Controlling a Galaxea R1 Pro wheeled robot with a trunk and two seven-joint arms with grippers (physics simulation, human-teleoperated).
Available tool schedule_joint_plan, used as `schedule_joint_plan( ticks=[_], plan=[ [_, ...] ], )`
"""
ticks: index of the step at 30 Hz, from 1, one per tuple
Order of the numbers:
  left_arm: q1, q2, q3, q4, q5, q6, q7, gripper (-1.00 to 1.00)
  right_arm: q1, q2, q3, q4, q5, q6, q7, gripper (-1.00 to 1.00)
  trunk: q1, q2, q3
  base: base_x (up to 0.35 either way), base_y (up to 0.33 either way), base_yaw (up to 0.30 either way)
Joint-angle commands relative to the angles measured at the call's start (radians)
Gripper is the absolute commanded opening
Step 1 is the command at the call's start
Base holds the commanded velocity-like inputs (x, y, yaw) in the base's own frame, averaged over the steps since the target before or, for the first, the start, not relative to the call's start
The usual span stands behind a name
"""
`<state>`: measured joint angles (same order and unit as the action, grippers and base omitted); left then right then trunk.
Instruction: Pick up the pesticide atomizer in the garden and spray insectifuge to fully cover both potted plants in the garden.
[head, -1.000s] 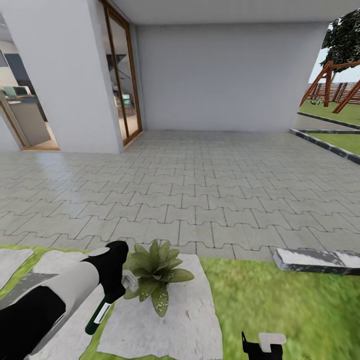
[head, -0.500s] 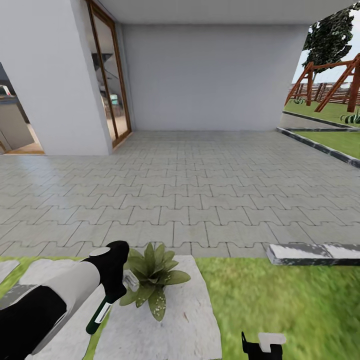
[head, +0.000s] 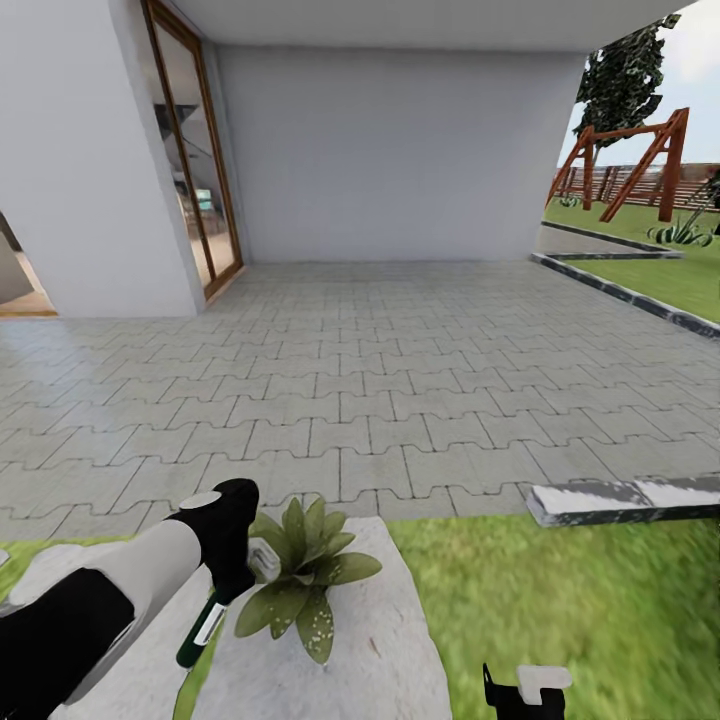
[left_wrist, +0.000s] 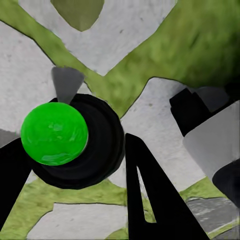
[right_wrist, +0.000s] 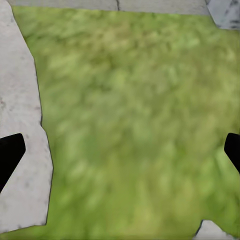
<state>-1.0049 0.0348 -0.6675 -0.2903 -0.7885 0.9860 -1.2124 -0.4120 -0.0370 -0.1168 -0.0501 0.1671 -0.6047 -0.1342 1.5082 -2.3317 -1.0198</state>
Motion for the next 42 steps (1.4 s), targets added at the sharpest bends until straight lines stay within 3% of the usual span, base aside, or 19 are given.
schedule_joint_plan(
  ticks=[1, 2, 3, 6, 8, 13, 22, 27, 38, 42],
  plan=[
    [-0.002, 0.0, 0.0, -0.003, -0.012, 0.006, -0.032, -1.0, -0.001, 0.0, -0.007, 0.001, 0.011, -0.003, -0.004, 1.0, 0.0, 0.0, -0.001, 0.0, 0.001, -0.002],
    [-0.006, 0.0, -0.003, -0.009, -0.015, 0.003, -0.102, -1.0, -0.001, 0.0, -0.007, 0.001, 0.011, -0.003, -0.004, 1.0, 0.0, 0.0, -0.001, 0.0, 0.0, 0.0],
    [-0.006, 0.0, -0.014, -0.011, -0.017, -0.004, -0.126, -1.0, -0.001, 0.0, -0.007, 0.001, 0.011, -0.003, -0.004, 1.0, 0.0, 0.0, -0.001, 0.0, 0.0, 0.0],
    [-0.006, 0.003, -0.09, -0.012, -0.032, -0.011, -0.157, -1.0, -0.001, 0.0, -0.007, 0.002, 0.011, -0.003, -0.004, 1.0, 0.0, 0.0, -0.001, 0.0, 0.0, 0.0],
    [-0.002, 0.006, -0.112, -0.013, -0.036, -0.014, -0.161, -1.0, -0.001, 0.0, -0.007, 0.002, 0.011, -0.003, -0.004, 1.0, 0.0, 0.0, -0.001, 0.0, 0.0, 0.0],
    [0.006, 0.001, -0.117, -0.016, -0.064, -0.016, -0.162, -1.0, -0.001, 0.0, -0.007, 0.001, 0.011, -0.003, -0.004, 1.0, 0.0, 0.0, -0.001, 0.0, 0.0, 0.0],
    [0.002, -0.003, -0.116, -0.02, -0.074, -0.015, -0.162, -1.0, -0.001, 0.0, -0.007, 0.001, 0.011, -0.003, -0.004, 1.0, 0.0, 0.0, -0.001, -0.034, -0.08, -0.001],
    [0.003, -0.002, -0.116, -0.018, -0.096, -0.015, -0.162, -1.0, -0.001, 0.0, -0.007, 0.001, 0.011, -0.003, -0.004, 1.0, 0.0, 0.0, -0.001, 0.002, -0.004, -0.206],
    [0.012, 0.006, -0.113, -0.006, -0.094, -0.018, -0.161, -1.0, -0.001, 0.0, -0.007, 0.001, 0.011, -0.003, -0.004, 1.0, 0.0, 0.0, -0.001, 0.087, 0.024, -0.024],
    [0.048, 0.009, -0.116, -0.011, -0.098, -0.034, -0.16, -1.0, -0.001, 0.0, -0.007, 0.002, 0.011, -0.003, -0.004, 1.0, 0.0, 0.0, -0.001, 0.0, 0.0, 0.0]
  ],
)
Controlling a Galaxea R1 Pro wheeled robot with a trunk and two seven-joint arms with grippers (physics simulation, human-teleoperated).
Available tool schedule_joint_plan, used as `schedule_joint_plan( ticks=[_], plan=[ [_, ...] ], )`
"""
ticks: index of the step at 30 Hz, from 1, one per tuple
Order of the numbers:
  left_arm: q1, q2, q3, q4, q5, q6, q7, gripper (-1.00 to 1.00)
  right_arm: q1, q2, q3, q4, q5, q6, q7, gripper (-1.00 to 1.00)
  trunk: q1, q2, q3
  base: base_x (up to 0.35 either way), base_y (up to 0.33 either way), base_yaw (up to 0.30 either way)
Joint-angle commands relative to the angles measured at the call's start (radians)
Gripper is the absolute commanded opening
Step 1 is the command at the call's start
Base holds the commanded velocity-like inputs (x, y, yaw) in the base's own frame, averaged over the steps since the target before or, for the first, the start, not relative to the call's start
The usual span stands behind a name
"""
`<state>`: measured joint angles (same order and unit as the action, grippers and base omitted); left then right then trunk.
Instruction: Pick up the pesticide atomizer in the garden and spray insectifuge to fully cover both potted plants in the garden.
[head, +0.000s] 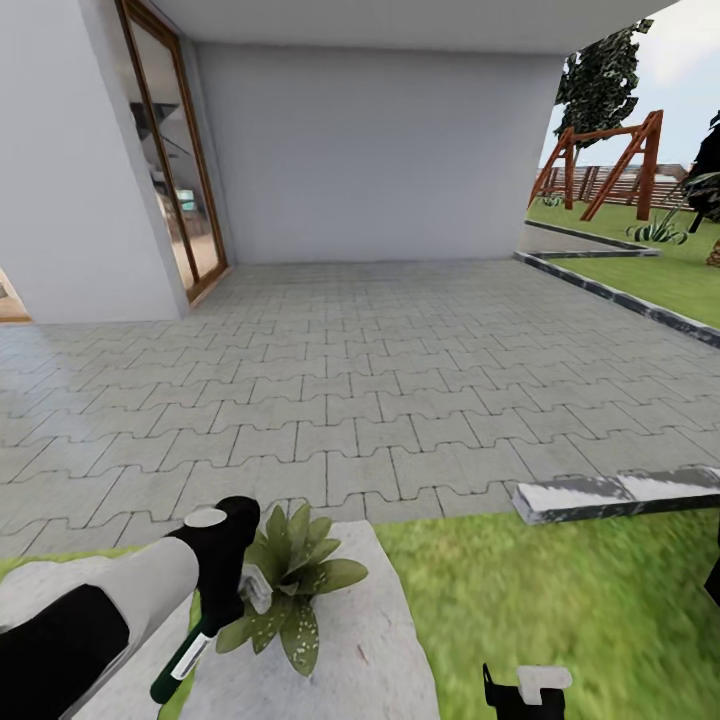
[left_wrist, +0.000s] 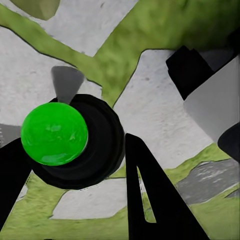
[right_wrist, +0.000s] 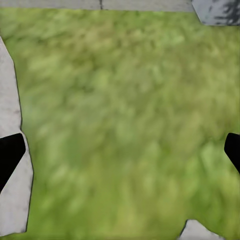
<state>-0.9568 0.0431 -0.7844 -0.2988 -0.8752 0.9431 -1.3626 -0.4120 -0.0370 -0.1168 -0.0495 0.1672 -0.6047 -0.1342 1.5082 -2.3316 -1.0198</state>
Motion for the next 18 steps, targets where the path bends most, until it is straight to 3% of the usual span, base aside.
schedule_joint_plan(
  ticks=[1, 9, 13, 18],
  plan=[
    [0.002, 0.0, 0.001, -0.005, -0.011, 0.001, -0.011, -1.0, -0.001, 0.0, -0.007, 0.001, 0.011, -0.003, -0.004, 1.0, 0.0, 0.0, -0.001, 0.0, 0.0, 0.0],
    [0.003, -0.005, 0.002, -0.009, -0.011, -0.006, -0.012, -1.0, -0.001, 0.0, -0.007, 0.0, 0.011, -0.003, -0.004, 1.0, 0.0, 0.0, -0.001, 0.111, -0.017, 0.0],
    [0.0, 0.0, 0.006, -0.012, -0.011, -0.006, -0.005, -1.0, -0.001, 0.0, -0.007, 0.001, 0.011, -0.003, -0.004, 1.0, 0.0, 0.0, -0.001, -0.26, 0.047, 0.0],
    [-0.003, 0.0, 0.007, -0.013, -0.011, -0.006, -0.003, -1.0, -0.001, 0.0, -0.007, 0.001, 0.011, -0.003, -0.004, 1.0, 0.0, 0.0, -0.001, -0.205, 0.231, 0.0]
  ],
)
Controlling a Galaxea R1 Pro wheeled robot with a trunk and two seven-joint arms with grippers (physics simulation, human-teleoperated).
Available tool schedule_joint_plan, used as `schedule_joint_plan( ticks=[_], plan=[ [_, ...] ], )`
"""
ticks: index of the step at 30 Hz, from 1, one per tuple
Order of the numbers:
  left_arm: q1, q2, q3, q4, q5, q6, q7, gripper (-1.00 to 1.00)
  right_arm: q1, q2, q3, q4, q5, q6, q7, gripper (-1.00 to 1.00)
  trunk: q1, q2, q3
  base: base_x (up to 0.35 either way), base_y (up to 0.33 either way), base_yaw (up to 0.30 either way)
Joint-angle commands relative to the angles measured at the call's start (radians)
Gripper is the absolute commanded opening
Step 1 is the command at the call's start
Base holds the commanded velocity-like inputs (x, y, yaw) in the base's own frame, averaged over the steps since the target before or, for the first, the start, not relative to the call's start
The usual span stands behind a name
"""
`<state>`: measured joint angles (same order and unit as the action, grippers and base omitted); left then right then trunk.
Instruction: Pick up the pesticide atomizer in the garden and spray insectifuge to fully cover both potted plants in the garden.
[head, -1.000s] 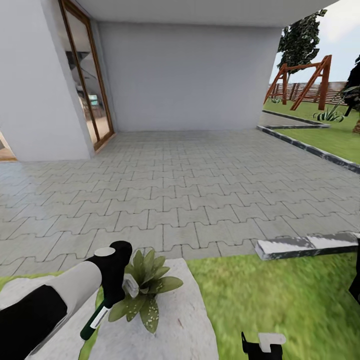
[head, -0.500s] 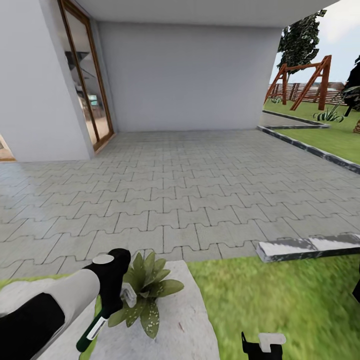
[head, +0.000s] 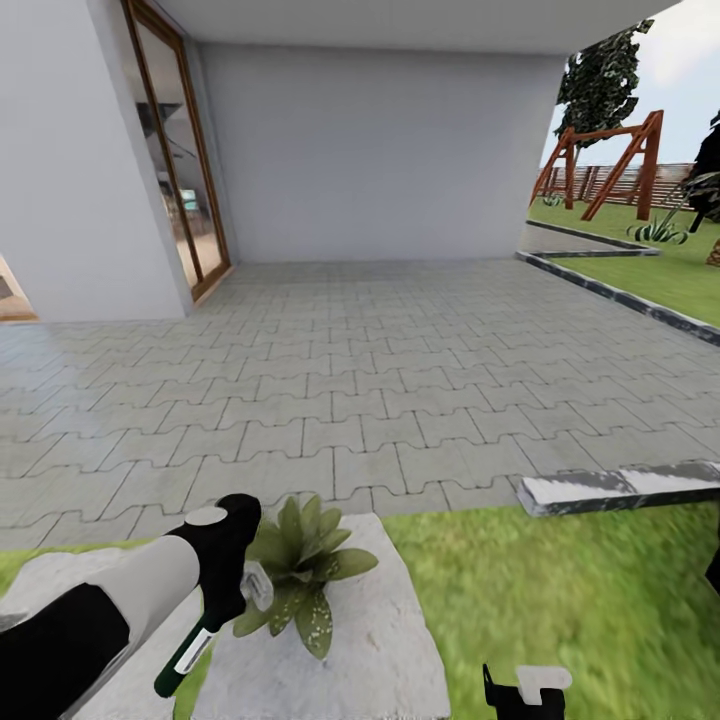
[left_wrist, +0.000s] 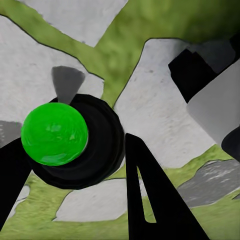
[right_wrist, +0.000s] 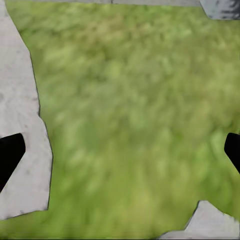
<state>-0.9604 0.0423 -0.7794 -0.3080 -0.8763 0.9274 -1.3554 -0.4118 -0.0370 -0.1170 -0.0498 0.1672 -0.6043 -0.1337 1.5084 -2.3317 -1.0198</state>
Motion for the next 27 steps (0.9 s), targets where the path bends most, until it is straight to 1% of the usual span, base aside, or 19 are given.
schedule_joint_plan(
  ticks=[1, 9, 13, 19, 21, 27],
  plan=[
    [0.0, 0.001, 0.002, -0.003, -0.01, 0.01, -0.009, -1.0, -0.001, 0.0, -0.007, 0.001, 0.011, -0.003, -0.004, 1.0, 0.0, 0.0, -0.001, -0.063, 0.288, 0.0],
    [-0.003, 0.001, 0.003, -0.003, -0.01, 0.013, -0.008, -1.0, -0.001, 0.0, -0.007, 0.001, 0.011, -0.003, -0.004, 1.0, 0.0, 0.0, -0.001, -0.006, 0.287, -0.002],
    [-0.003, 0.001, 0.002, -0.003, -0.01, 0.014, -0.006, -1.0, -0.001, 0.0, -0.007, 0.001, 0.011, -0.003, -0.004, 1.0, 0.0, 0.0, -0.001, -0.045, 0.219, -0.183],
    [-0.002, 0.003, 0.0, -0.002, -0.01, 0.016, -0.005, -1.0, -0.001, 0.0, -0.009, 0.001, 0.011, -0.003, -0.004, 1.0, 0.0, 0.0, -0.001, -0.01, 0.02, -0.287],
    [-0.002, 0.004, 0.001, -0.002, -0.01, 0.018, 0.006, -1.0, -0.001, 0.0, -0.009, 0.001, 0.011, -0.003, -0.004, 1.0, 0.0, 0.0, 0.0, 0.0, 0.0, -0.269],
    [-0.001, 0.004, 0.002, -0.002, -0.01, 0.02, 0.018, -1.0, -0.001, -0.001, -0.009, 0.001, 0.012, -0.003, -0.004, 1.0, 0.0, 0.0, 0.0, -0.256, 0.096, -0.028]
  ],
)
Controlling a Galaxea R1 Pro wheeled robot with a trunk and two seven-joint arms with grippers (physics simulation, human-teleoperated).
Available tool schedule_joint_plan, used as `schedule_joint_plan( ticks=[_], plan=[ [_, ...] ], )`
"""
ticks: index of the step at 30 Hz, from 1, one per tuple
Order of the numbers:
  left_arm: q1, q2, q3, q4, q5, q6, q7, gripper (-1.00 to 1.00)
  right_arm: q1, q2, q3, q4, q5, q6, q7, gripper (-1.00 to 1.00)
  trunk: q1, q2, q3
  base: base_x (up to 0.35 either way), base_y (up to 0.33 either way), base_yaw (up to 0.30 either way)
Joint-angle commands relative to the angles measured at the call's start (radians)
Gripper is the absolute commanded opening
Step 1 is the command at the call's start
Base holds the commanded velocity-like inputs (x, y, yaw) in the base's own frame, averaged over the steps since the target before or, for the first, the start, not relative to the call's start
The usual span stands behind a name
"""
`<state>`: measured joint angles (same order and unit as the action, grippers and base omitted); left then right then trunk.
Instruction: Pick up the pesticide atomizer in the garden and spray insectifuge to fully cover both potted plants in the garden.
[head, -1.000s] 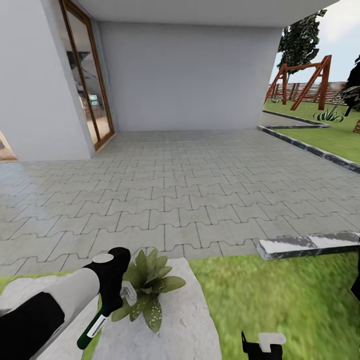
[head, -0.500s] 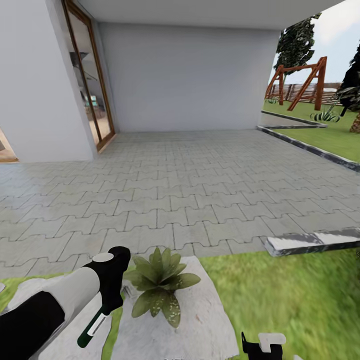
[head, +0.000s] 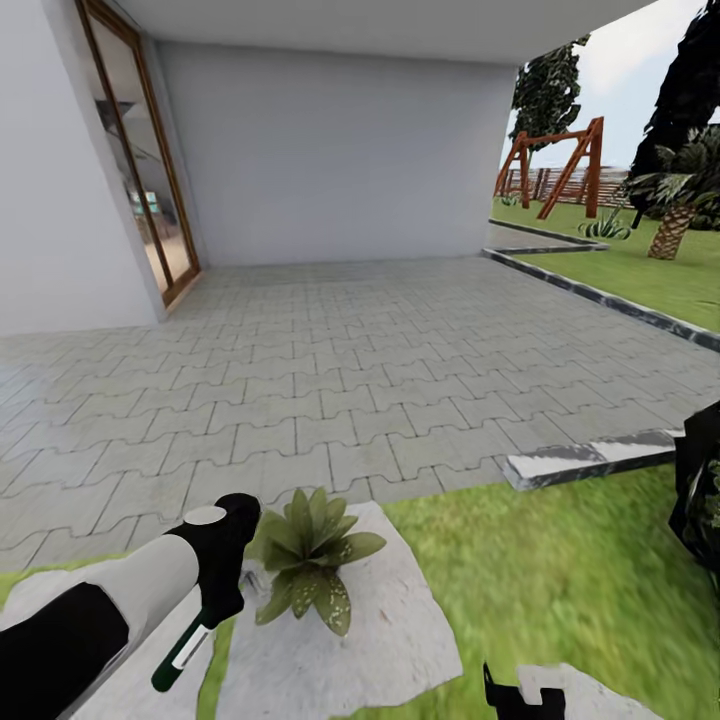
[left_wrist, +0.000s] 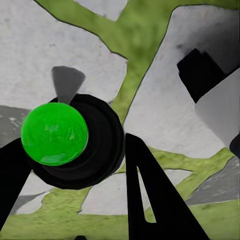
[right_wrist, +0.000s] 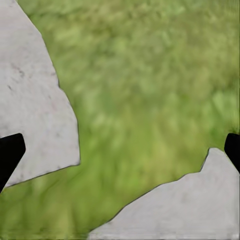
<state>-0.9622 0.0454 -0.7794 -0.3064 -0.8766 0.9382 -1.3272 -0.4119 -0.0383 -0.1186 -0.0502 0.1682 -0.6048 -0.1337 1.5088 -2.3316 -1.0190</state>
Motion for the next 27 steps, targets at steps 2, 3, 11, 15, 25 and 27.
schedule_joint_plan(
  ticks=[2, 3, 11, 15, 25, 27],
  plan=[
    [0.0, -0.001, 0.002, -0.003, -0.01, 0.01, 0.002, -1.0, -0.001, 0.0, -0.007, 0.001, 0.011, -0.003, -0.005, 1.0, -0.001, 0.0, -0.001, -0.289, 0.208, -0.001],
    [0.0, -0.001, 0.002, -0.003, -0.01, 0.01, 0.006, -1.0, -0.001, 0.0, -0.007, 0.001, 0.01, -0.003, -0.006, 1.0, -0.001, 0.0, -0.001, -0.258, 0.229, 0.0],
    [0.002, -0.002, 0.003, -0.002, -0.01, 0.01, 0.011, -1.0, -0.001, 0.0, -0.007, 0.001, 0.01, -0.004, -0.007, 1.0, -0.001, 0.0, -0.001, -0.074, 0.286, 0.0],
    [0.002, -0.003, 0.004, -0.002, -0.01, 0.011, 0.012, -1.0, -0.001, 0.0, -0.007, 0.001, 0.01, -0.004, -0.007, 1.0, -0.001, 0.0, -0.001, -0.001, 0.305, -0.11],
    [0.005, -0.011, 0.011, -0.003, -0.008, 0.01, 0.035, -1.0, -0.001, 0.0, -0.007, 0.001, 0.009, -0.004, -0.007, 1.0, -0.001, 0.0, -0.001, 0.028, 0.094, -0.291],
    [0.005, -0.012, 0.014, -0.003, -0.003, 0.011, 0.042, -1.0, -0.001, 0.0, -0.007, 0.001, 0.01, -0.004, -0.007, 1.0, -0.001, 0.0, -0.001, 0.0, 0.001, -0.298]
  ],
)
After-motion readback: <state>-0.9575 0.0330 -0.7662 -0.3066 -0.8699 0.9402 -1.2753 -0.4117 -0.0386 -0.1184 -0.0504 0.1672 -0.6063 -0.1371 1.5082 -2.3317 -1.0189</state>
